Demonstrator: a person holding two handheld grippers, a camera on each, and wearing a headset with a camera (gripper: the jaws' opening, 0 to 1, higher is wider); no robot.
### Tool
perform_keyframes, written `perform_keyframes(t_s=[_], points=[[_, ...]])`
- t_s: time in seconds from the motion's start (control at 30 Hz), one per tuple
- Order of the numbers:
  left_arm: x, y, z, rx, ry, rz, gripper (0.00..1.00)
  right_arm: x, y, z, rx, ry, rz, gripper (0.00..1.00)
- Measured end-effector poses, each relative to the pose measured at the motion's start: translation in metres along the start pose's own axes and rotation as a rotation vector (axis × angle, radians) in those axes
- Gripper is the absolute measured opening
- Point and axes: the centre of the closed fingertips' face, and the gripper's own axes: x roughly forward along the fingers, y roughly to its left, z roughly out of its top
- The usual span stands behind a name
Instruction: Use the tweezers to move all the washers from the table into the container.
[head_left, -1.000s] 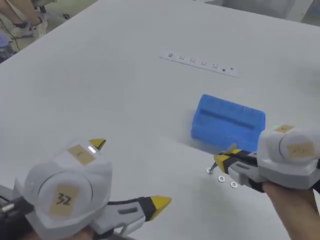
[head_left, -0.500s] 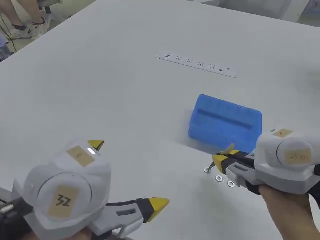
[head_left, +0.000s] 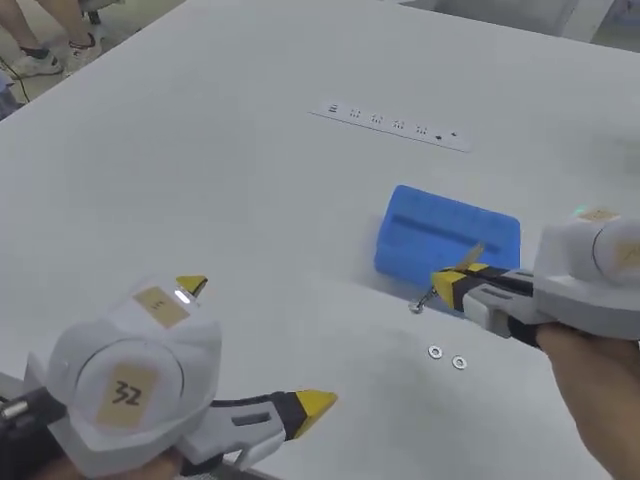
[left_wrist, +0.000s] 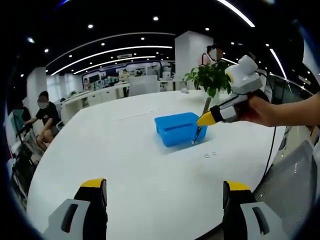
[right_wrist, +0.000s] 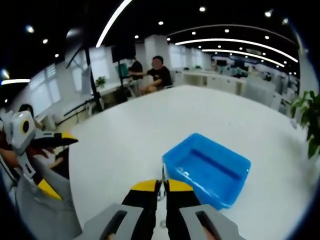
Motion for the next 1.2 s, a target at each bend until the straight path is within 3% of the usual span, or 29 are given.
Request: perform_keyframes(t_s=[0.23, 0.7, 0.93, 1.2], points=[[0.0, 0.0, 0.0, 0.002, 0.002, -0.001, 0.99, -0.006, -0.001, 0.018, -0.017, -0.027, -0.008, 0.01], [0.001, -0.001, -0.002, 0.001, 0.014, -0.01, 0.99, 0.009, -0.038, 0.044, -0.008, -0.079, -0.059, 0.01], [0.001, -0.003, -0.004, -0.002, 0.022, -0.022, 0.99, 0.032, -0.06, 0.034, -0.018, -0.042, -0.086, 0.02], [0.001, 0.0, -0.003, 0.002, 0.02, -0.009, 0.99, 0.049, -0.07, 0.015, -0.043, 0.027, -0.087, 0.02]])
